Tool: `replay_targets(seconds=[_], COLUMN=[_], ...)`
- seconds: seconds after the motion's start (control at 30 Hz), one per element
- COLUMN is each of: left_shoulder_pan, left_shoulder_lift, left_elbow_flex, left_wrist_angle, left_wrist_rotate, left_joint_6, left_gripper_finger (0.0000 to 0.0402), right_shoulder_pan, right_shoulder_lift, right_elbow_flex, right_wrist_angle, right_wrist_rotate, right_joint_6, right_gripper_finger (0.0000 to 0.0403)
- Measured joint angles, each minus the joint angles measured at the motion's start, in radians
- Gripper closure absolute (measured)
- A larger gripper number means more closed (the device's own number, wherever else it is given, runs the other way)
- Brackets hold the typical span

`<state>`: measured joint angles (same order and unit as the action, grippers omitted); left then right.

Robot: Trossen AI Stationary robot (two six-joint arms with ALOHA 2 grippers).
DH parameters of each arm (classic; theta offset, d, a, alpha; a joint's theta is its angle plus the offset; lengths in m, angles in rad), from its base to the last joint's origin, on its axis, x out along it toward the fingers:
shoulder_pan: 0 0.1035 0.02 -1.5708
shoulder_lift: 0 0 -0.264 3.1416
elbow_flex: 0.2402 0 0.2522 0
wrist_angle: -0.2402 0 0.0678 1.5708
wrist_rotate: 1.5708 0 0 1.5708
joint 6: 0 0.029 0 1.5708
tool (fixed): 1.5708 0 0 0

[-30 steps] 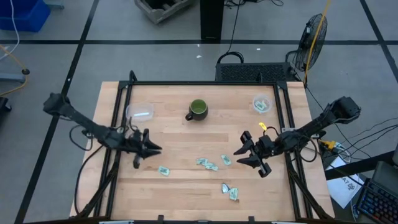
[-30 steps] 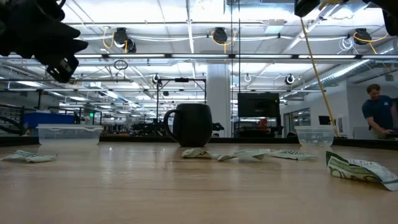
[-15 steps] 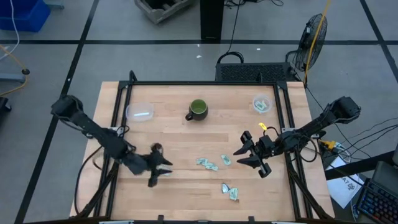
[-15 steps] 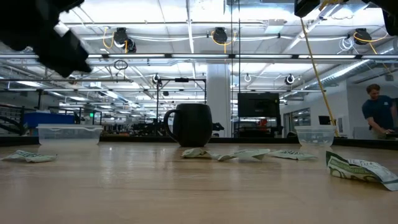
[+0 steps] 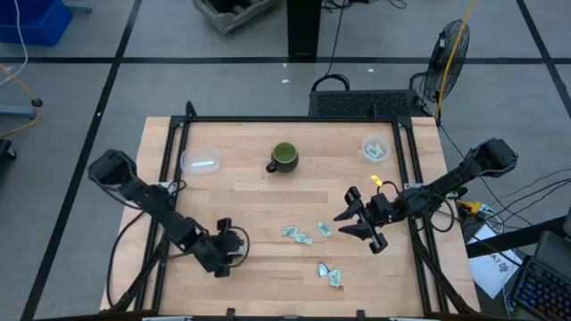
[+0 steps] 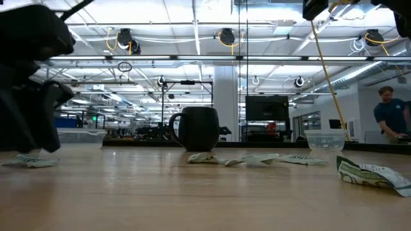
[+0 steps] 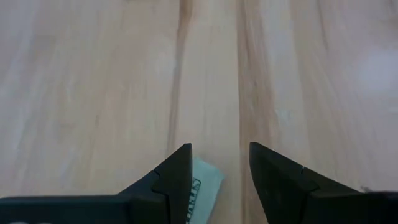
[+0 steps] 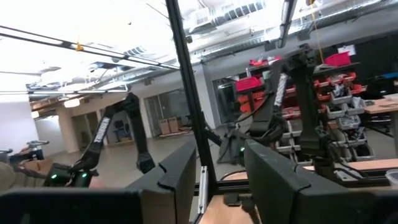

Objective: Pick and place items into bin
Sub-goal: Put the white stevia packet into the left transparent bin

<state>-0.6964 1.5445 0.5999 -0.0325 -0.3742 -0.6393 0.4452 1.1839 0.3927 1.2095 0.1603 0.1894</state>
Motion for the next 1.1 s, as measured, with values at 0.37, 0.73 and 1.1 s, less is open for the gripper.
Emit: replay_targets(seconds=[0.37, 0.73, 1.1], left_shoulder_pan=[0.003, 0.021, 0.028], left_shoulder_lift=[0.07, 0.064, 0.064], left_elbow_flex=[0.002, 0.0, -0.002], left_wrist_angle=[0.001, -0.01, -0.019], left_wrist_rotate=[-0.004, -0.039, -0.066], left_joint_6=[-0.007, -0.064, -0.041], left_gripper_finger=[0.0236, 0.0236, 0.0338], right_shoulder_pan=[-0.014, -0.014, -0.014], right_shoulder_lift=[0.0, 0.0, 0.0], right_elbow_flex=[0.0, 0.0, 0.0], right_wrist_angle=[-0.014, -0.025, -0.026], right_wrist_rotate=[0.0, 0.003, 0.004], right_joint_6=[0.0, 0.007, 0.0], right_gripper_finger=[0.0275, 0.0275, 0.0275])
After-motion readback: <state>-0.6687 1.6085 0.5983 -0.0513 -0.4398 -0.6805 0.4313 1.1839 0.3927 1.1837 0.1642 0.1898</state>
